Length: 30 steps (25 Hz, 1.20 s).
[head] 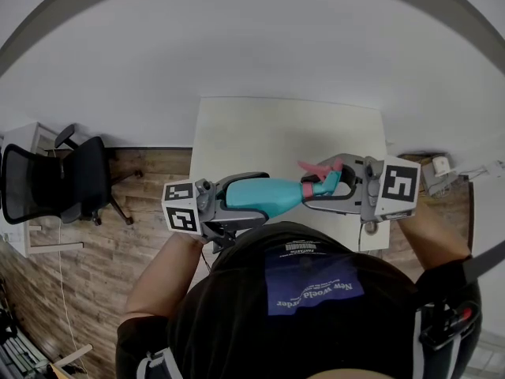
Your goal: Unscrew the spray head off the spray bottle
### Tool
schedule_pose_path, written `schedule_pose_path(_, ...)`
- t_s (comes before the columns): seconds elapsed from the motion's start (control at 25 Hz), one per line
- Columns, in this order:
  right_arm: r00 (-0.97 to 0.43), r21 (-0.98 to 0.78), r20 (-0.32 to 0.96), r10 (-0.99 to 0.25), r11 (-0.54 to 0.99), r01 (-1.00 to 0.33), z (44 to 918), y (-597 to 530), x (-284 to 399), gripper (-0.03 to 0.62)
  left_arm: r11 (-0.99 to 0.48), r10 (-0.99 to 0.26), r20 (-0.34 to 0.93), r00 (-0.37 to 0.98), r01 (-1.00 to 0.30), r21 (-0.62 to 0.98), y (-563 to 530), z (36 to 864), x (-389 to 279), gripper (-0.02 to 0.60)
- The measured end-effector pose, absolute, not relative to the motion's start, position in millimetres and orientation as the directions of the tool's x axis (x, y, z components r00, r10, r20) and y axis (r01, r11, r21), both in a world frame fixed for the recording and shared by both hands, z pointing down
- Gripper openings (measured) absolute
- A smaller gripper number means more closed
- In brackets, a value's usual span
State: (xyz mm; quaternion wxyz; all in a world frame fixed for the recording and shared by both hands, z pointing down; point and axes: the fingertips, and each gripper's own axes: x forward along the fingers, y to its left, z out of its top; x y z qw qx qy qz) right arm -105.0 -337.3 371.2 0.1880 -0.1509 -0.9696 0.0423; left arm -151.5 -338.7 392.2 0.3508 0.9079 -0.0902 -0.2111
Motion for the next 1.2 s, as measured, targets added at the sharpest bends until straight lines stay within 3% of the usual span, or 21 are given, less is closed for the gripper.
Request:
schedule_pose_path(0.24,-0.830,0.115,0.493,0.259,0.927,0.358,382.8,-334.1,-99.0,0.132,-0.633,-0.295,-0.340,0.893,0.084,0.769,-342.6,400.6,-149.8,0.500)
schedule_pose_path(0.6,-0.829,0.390,0.527,0.186,0.814,0.430,381.9,-322.1,-97.6,0.132,-0.543,-0.272,-0.381,0.883,0.186,0.819,-335.6,406.9,-145.6,0.500)
schedule_pose_path(1.2,-0.808,0.591,0.582,0.096,0.632,0.501,377.9,-319.0,-88.1,0.132,-0.463,-0.271,-0.434,0.859,0.279,0.841,-330.0,420.7,-146.9,0.500)
